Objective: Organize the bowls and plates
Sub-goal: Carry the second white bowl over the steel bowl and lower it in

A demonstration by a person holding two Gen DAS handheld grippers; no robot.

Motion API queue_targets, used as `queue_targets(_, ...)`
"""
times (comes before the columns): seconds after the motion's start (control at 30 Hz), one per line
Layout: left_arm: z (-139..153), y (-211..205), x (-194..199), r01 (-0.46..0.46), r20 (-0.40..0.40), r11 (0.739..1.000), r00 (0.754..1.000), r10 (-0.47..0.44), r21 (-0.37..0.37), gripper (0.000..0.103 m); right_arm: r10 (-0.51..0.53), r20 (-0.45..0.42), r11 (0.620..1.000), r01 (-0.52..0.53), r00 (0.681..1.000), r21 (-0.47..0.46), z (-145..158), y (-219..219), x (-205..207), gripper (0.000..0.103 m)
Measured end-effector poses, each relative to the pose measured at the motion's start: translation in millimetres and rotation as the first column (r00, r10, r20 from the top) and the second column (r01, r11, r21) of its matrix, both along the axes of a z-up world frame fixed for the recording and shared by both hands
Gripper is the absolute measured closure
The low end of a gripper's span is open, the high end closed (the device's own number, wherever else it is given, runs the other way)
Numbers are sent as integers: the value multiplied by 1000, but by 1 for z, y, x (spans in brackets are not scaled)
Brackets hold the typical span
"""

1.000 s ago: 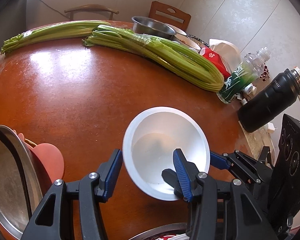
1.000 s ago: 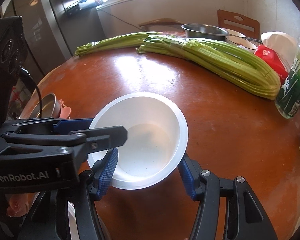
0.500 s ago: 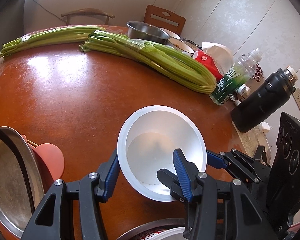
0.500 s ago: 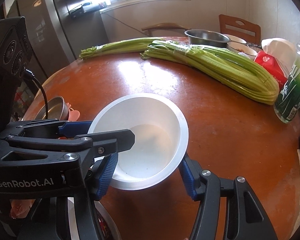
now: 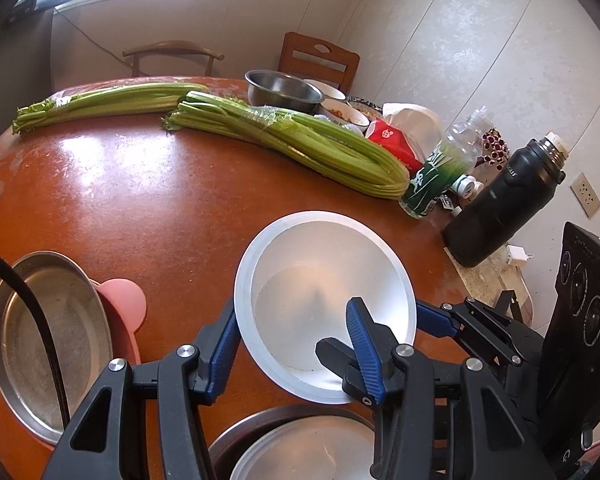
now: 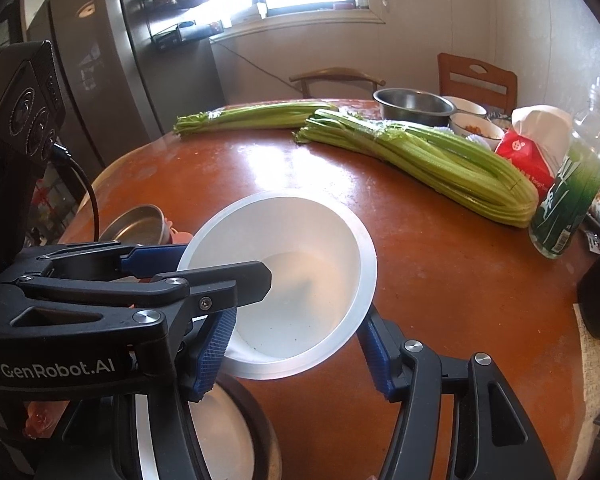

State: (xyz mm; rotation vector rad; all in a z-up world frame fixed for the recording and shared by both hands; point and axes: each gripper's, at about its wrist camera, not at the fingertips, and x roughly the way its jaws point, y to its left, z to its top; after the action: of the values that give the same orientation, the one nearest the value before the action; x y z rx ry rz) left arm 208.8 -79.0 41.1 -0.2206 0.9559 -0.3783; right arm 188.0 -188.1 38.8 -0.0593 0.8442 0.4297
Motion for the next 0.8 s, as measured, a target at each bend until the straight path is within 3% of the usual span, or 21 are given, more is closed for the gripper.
queue_targets(0.8,43,7,-70,-35,106,999,994,33,19,51,35,102,999,-35,994,-5,38,11,-69,40)
